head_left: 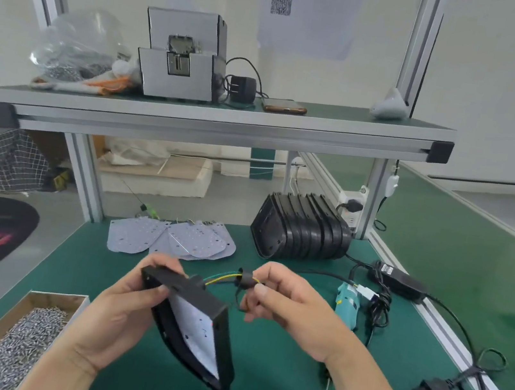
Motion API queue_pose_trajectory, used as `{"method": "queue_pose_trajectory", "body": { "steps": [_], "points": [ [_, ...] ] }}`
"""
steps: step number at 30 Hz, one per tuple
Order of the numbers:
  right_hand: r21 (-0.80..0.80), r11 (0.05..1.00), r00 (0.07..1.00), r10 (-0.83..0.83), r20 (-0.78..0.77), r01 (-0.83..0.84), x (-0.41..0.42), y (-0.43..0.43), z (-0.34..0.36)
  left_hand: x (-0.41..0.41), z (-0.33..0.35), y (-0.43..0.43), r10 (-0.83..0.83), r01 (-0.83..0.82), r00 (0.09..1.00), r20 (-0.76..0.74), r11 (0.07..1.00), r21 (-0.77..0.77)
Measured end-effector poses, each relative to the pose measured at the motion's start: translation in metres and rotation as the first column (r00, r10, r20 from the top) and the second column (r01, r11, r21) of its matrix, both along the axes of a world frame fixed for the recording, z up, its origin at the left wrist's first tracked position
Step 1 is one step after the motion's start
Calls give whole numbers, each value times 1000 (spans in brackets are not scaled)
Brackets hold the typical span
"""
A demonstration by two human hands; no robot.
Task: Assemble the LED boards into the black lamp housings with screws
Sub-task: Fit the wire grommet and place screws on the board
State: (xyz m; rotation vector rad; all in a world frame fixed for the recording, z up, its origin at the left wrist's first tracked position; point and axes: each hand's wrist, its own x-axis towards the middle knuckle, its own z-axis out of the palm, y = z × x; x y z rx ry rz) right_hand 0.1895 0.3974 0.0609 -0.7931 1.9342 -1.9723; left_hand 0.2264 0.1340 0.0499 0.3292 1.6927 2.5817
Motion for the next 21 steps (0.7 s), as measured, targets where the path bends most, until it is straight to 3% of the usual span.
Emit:
{"method": "queue_pose_trajectory", "body": {
  "steps": [2, 3, 5, 8, 10, 12, 13, 14, 17, 21],
  "points": [
    [272, 955, 971, -56, -232, 121, 1, -2, 8, 0, -2, -6, -27, 27, 998, 52, 1000, -5],
    [336, 922, 945, -81, -318, 193, 1, -5, 12, 1, -2, -6, -44, 46, 997, 64, 998, -35],
    [320, 921, 929, -102, -354, 223, 3, -12, 17, 2, 4, -6, -15, 22, 999, 50, 988, -154],
    [332, 924, 925, -56, -377, 191, 8, -18, 22, 7, 32, -6, 126, -153, 987, -96, 920, -361],
    [368, 910, 903, -16, -429, 191, 11, -24, 26, 15, 57, 4, 47, -183, 972, -230, 766, -616],
    [398, 893, 862, 23, -506, 210, 14, -32, 34, 19, 71, 21, -177, -162, 951, -255, 420, -893],
    [412, 885, 840, 48, -540, 215, 15, -35, 38, 18, 71, 29, -252, -183, 934, -253, 270, -945],
    [435, 874, 825, 73, -560, 218, 17, -36, 43, 17, 70, 37, -280, -222, 921, -272, 198, -955],
    [472, 843, 799, 88, -595, 259, 18, -35, 54, 14, 63, 47, -215, -324, 906, -365, 202, -924],
    [411, 793, 645, 29, -764, 451, 29, -35, 58, 14, 56, 38, -229, -446, 865, -446, 57, -893]
  ]
}}
